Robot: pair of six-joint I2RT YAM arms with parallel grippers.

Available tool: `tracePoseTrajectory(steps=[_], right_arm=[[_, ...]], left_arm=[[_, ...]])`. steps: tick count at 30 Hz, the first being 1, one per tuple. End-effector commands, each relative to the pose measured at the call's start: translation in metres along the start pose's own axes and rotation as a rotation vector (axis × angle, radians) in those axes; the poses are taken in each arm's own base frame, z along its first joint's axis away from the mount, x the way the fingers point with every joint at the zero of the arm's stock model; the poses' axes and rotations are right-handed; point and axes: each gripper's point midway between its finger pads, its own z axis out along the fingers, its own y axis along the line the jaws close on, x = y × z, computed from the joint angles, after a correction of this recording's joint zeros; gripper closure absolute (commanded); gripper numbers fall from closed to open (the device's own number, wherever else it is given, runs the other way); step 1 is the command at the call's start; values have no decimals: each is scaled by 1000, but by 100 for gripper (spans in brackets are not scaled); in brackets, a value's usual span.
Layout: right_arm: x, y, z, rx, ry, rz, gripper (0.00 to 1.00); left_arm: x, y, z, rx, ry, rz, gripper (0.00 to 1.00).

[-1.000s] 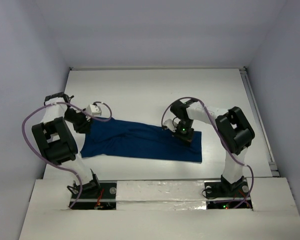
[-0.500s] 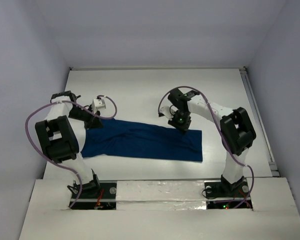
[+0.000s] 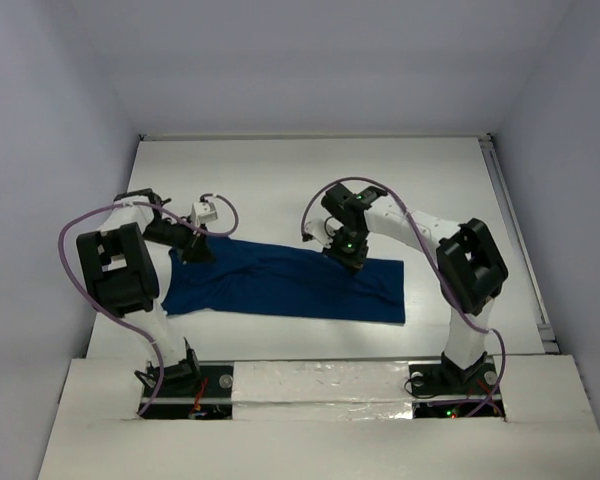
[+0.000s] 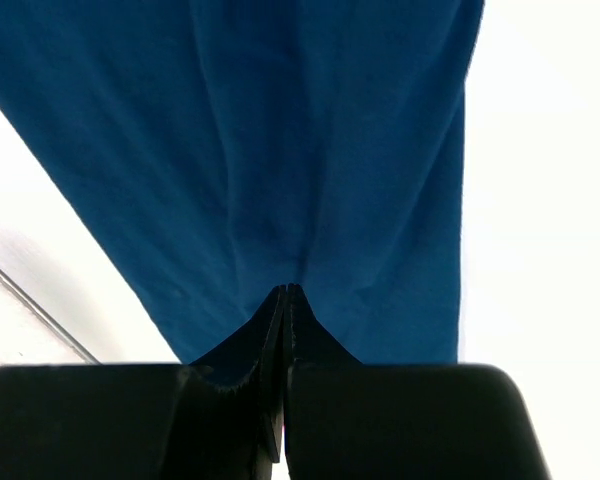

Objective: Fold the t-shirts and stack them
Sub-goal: Fold the other side of the tshirt into a rectangle

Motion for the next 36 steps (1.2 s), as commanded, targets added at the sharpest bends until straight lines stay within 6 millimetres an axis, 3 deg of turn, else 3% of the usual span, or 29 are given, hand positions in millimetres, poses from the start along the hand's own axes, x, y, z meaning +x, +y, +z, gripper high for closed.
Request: tracePoseTrajectory(steps=[1, 8, 10, 13, 16, 27, 32, 36], right_arm=[[-16, 4, 3, -17, -58, 0, 100], [-22, 10, 14, -58, -63, 1, 100], [-23, 14, 16, -66, -58, -12, 90], [-27, 15, 18, -27, -54, -33, 83], [-36, 22, 19, -20, -57, -61, 83], [-45, 20, 25, 0, -44, -77, 81], [-52, 4, 28, 75, -41, -57, 78], [-59, 10, 29, 71, -42, -77, 78]], left_arm=[[8, 3, 7, -23, 17, -65, 100], [39, 9, 12, -94, 129, -115, 100], [48, 7, 12, -97, 163, -119, 100], [60, 4, 13, -99, 203, -119, 100], [67, -2, 15, -81, 221, -119, 100], [84, -1, -5, -98, 275, -118, 100], [84, -1, -9, -93, 278, -116, 100], [82, -1, -9, -91, 269, -112, 100]])
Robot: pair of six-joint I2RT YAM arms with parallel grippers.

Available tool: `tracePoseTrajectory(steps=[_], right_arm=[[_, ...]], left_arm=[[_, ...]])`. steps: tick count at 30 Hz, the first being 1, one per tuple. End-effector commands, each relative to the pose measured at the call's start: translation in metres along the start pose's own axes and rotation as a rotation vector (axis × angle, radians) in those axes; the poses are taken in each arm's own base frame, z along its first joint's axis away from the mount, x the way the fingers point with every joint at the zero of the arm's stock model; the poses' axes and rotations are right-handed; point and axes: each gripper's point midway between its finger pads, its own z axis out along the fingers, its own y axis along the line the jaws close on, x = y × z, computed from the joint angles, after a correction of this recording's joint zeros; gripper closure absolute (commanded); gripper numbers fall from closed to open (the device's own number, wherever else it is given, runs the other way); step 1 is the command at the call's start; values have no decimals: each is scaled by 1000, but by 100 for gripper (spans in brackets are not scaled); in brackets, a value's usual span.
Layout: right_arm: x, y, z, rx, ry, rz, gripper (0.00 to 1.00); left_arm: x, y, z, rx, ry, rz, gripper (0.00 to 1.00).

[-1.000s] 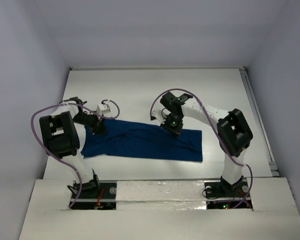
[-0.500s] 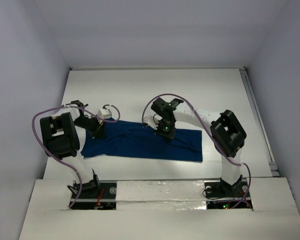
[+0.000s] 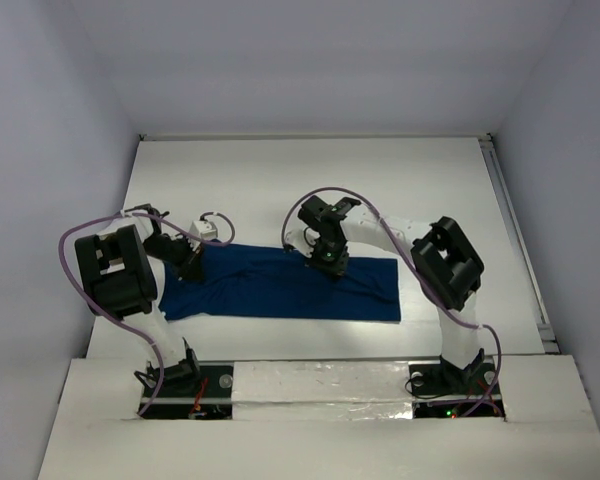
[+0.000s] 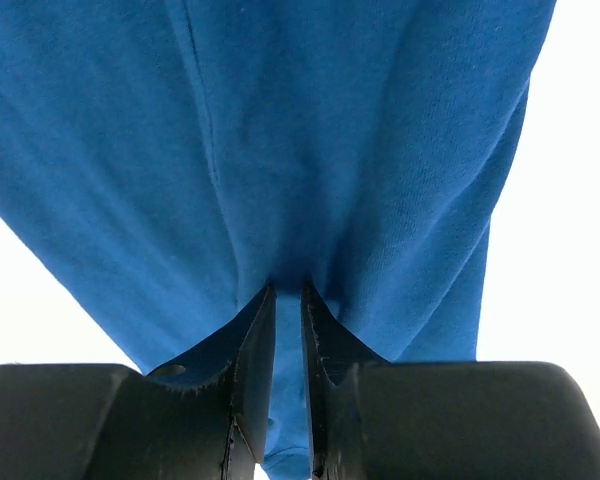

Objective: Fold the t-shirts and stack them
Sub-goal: Fold the other side of the tshirt into a rectangle

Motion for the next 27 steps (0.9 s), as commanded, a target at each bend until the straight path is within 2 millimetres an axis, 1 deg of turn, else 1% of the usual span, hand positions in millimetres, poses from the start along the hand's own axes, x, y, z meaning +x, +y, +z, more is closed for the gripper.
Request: tracePoseTrajectory(steps=[1, 4, 5, 8, 9, 10, 13, 15, 16, 17, 18, 20, 22, 23, 24, 25, 27], right_arm=[[-24, -6, -7, 56, -53, -24, 78], [-16, -19, -8, 144, -33, -19, 77], [-4, -24, -7, 186, 5, -12, 77], [4, -33, -22, 280, 11, 15, 76], [8, -33, -25, 292, 11, 30, 74], [7, -32, -35, 310, -13, 36, 71], [15, -36, -50, 362, -30, 65, 71], [24, -45, -56, 384, -27, 96, 71], [23, -44, -58, 385, -37, 96, 71], [27, -45, -60, 378, -45, 111, 70], [27, -43, -61, 371, -48, 111, 70], [33, -46, -62, 382, -38, 124, 70], [43, -56, -62, 401, -18, 156, 71], [60, -68, -60, 439, 37, 209, 71], [60, -68, -60, 440, 37, 209, 71], [66, -71, -60, 447, 46, 223, 71], [72, -72, -56, 438, 58, 228, 71]], left_arm=[[15, -1, -7, -5, 73, 14, 100], [16, 1, -5, -6, 74, 14, 100], [16, 2, -5, -5, 74, 13, 100], [16, 4, -4, -2, 77, 11, 100], [17, 4, -4, 1, 78, 13, 100], [17, 4, -4, 0, 77, 17, 100], [16, 4, -3, 8, 75, 11, 100], [16, 4, -3, 9, 73, 14, 100], [16, 4, -3, 9, 75, 15, 100], [17, 3, -3, 10, 77, 17, 100], [17, 4, -3, 9, 76, 19, 100], [18, 3, -3, 11, 83, 15, 100], [19, 2, -3, 11, 85, 17, 100], [19, 1, -4, 8, 86, 23, 100], [19, 1, -4, 8, 86, 23, 100], [19, 1, -4, 8, 86, 23, 100], [19, 1, -3, 10, 88, 22, 100]])
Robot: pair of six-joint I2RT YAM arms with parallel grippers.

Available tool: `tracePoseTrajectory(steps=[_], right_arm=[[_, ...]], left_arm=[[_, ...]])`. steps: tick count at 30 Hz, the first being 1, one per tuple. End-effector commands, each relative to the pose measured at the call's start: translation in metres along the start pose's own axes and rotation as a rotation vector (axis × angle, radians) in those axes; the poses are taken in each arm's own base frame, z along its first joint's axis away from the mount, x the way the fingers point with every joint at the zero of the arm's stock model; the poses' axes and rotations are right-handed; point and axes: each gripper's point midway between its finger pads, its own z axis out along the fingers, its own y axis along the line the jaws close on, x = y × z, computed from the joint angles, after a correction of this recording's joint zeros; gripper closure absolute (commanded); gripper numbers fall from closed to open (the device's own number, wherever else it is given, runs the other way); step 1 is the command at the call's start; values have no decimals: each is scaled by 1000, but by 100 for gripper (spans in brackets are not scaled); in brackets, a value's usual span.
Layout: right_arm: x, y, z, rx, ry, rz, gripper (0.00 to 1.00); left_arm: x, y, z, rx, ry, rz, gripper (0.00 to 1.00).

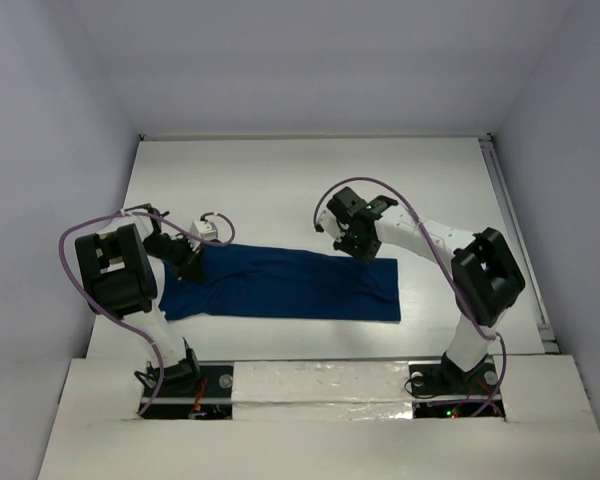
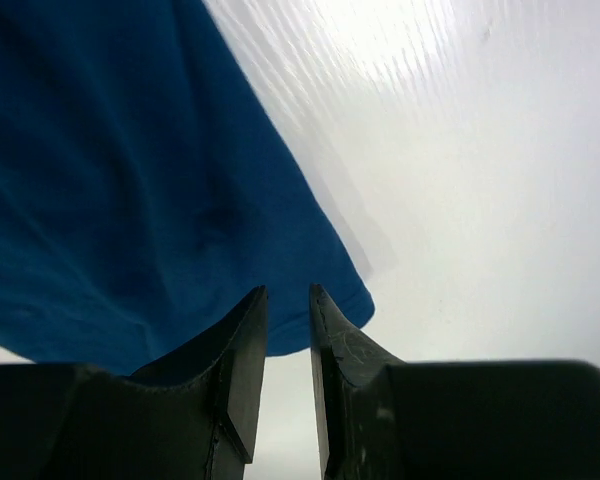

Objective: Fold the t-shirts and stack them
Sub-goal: Fold the other side of the tshirt into a rectangle

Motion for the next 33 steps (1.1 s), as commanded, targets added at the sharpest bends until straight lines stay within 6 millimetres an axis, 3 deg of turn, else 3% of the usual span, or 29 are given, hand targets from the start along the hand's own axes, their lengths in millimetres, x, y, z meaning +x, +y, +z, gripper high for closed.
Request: tracePoseTrajectory(steps=[1, 5, 13, 16, 23, 28, 33], right_arm=[[13, -11, 6, 45, 38, 36, 71], [36, -11, 15, 61, 131, 35, 71], [54, -24, 18, 113, 187, 57, 70], [56, -29, 23, 127, 195, 70, 70], [69, -11, 28, 49, 231, 46, 67], [63, -11, 24, 37, 204, 41, 67], [64, -12, 35, 42, 218, 28, 68]], left_arm=[[19, 0, -3, 2, 82, 6, 100], [18, 2, -3, 4, 81, 5, 100], [18, 2, -1, 14, 78, 0, 100], [18, 0, -1, 20, 72, 0, 100], [21, -2, -2, 16, 85, 4, 100], [18, 1, -2, 15, 77, 1, 100], [13, 0, -2, 27, 58, -5, 100]])
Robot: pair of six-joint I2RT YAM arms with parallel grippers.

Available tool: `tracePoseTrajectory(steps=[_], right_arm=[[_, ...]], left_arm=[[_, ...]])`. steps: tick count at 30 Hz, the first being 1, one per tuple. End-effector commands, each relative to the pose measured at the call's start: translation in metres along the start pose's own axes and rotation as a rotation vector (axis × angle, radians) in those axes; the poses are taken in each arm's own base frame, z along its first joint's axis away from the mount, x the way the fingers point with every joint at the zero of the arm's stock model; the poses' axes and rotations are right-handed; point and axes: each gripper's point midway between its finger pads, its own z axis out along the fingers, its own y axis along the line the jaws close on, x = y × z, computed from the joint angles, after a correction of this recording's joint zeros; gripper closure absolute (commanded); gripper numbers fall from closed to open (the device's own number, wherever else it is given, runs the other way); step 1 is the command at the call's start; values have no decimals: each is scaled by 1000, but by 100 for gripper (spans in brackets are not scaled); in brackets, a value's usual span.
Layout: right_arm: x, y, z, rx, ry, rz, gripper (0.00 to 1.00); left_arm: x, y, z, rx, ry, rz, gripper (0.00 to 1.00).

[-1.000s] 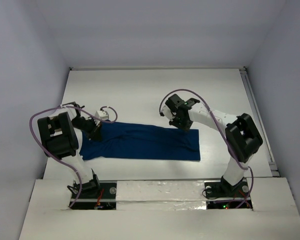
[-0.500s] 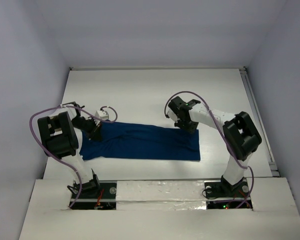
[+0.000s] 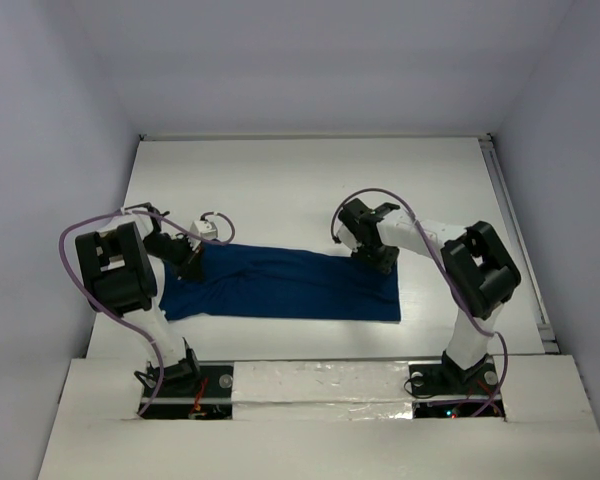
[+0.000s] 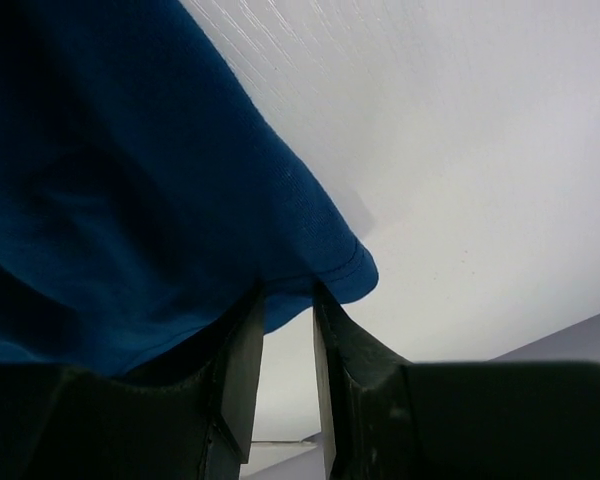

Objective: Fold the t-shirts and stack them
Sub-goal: Fold the other side of the tshirt into a rectangle

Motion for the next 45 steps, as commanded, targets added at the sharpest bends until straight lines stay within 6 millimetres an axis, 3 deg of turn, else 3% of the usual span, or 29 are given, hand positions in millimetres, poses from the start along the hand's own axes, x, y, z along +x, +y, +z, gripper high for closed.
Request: tracePoseTrajectory(steps=[1, 10, 12, 13, 17, 18, 23, 29, 34, 41, 42, 45], right_arm=[[-5, 1, 8, -6, -5, -11, 68], [-13, 6, 11, -40, -25, -17, 53], [-17, 4, 10, -41, -37, -18, 58], [-18, 3, 9, -36, -40, -17, 66], [-21, 0, 7, -26, -48, -14, 73], [-22, 0, 8, -27, -49, -15, 81], [-23, -2, 7, -17, -56, -14, 87], [-23, -26, 1, 47, -55, 32, 94], [-26, -43, -9, 85, -69, 55, 94], [-26, -57, 1, 110, -34, 74, 94], [-26, -57, 2, 109, -31, 73, 92], [-25, -54, 8, 102, -15, 67, 76]], left_arm=[[14, 0, -2, 14, 57, -5, 100], [11, -4, -5, 15, 48, 8, 100], [9, -3, -6, 9, 40, 12, 100], [7, -2, -7, 7, 38, 12, 100], [6, -2, -8, 8, 39, 10, 100], [5, -2, -9, 6, 39, 12, 100], [6, -2, -10, 2, 46, 17, 100], [6, -4, -11, 2, 46, 17, 100], [10, -5, -11, -1, 60, 17, 100], [8, -4, -15, -16, 64, 28, 100], [9, -6, -15, -13, 67, 27, 100], [9, -7, -15, -14, 70, 29, 100]])
